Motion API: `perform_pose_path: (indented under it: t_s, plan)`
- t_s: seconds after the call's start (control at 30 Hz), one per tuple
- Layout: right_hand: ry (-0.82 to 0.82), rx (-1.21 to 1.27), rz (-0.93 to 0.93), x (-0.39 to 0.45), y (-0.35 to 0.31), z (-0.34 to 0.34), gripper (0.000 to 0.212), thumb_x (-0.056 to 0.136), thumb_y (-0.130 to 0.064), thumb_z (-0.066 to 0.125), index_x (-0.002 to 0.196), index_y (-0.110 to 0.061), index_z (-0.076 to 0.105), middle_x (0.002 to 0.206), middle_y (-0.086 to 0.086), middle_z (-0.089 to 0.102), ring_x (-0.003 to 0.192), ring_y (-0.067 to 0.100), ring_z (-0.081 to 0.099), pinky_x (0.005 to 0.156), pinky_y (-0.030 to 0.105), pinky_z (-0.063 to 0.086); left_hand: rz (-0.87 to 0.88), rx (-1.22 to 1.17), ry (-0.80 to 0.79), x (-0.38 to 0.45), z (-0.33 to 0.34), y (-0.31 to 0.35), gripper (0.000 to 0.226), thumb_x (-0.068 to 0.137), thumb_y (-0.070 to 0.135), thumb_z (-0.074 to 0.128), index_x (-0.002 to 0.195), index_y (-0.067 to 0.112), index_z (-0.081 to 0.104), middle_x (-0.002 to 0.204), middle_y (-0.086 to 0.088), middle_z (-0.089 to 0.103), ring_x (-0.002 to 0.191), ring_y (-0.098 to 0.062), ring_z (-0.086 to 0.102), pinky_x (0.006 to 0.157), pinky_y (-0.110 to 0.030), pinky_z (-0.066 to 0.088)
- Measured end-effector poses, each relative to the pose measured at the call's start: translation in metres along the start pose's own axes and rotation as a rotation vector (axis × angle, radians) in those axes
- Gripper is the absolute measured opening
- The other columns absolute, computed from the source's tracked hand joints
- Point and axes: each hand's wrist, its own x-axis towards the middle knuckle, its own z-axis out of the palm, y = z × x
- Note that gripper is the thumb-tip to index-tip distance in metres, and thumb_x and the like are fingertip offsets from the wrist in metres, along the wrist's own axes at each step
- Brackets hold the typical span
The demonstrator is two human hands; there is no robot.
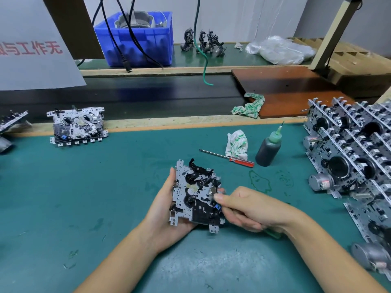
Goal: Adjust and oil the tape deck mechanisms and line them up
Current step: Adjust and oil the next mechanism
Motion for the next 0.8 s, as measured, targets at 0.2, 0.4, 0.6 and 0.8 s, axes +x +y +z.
perform_pose_path:
  t_s: [0.2,0.4,0.6,0.8]
  plan:
    - [0.575,-0.217,-0.047,-0.007,0.003,-0.014,0.048,0.095,-0.047,0.041,0.064,-0.02,0.066,0.039,0.0,0.052,0.037,0.011,0.044,0.045,0.02,0.035,-0.033,-0.052,-0.097,-0.007,-0.001,0.007,0.097,0.076,0.079,0.035,0.124,-0.002,0.059,0.134,-0.03,0.049,0.122,-0.045,0.05,0.101,-0.052,0.044]
    - [0.538,-1.103,-0.144,-0.025,0.01,-0.01,0.071,0.077,-0.069,0.047,0.139,-0.035,0.04,0.128,-0.015,0.046,0.121,0.009,0.039,0.098,0.02,0.027,-0.212,0.217,-0.155,-0.01,0.001,0.019,0.08,0.072,0.071,0.057,0.119,0.007,0.066,0.131,-0.022,0.056,0.122,-0.04,0.052,0.106,-0.049,0.04]
    - [0.649,-1.291,-0.389,-0.041,0.027,-0.002,0.063,0.071,-0.076,0.04,0.077,-0.018,0.065,0.079,-0.01,0.062,0.08,0.014,0.06,0.086,0.022,0.033,-0.212,0.85,-0.083,-0.007,0.023,0.039,0.06,0.067,0.08,0.038,0.076,0.029,0.068,0.058,0.007,0.067,0.049,-0.003,0.062,0.044,-0.013,0.046]
    - [0.77,-1.173,-0.425,-0.049,0.045,0.012,0.052,0.082,-0.064,0.044,0.074,-0.014,0.057,0.073,-0.006,0.054,0.068,0.018,0.054,0.073,0.024,0.034,0.384,1.712,0.631,-0.03,0.011,0.021,0.083,0.054,0.098,0.014,0.089,0.032,0.048,0.08,0.012,0.062,0.071,-0.017,0.059,0.063,-0.034,0.043]
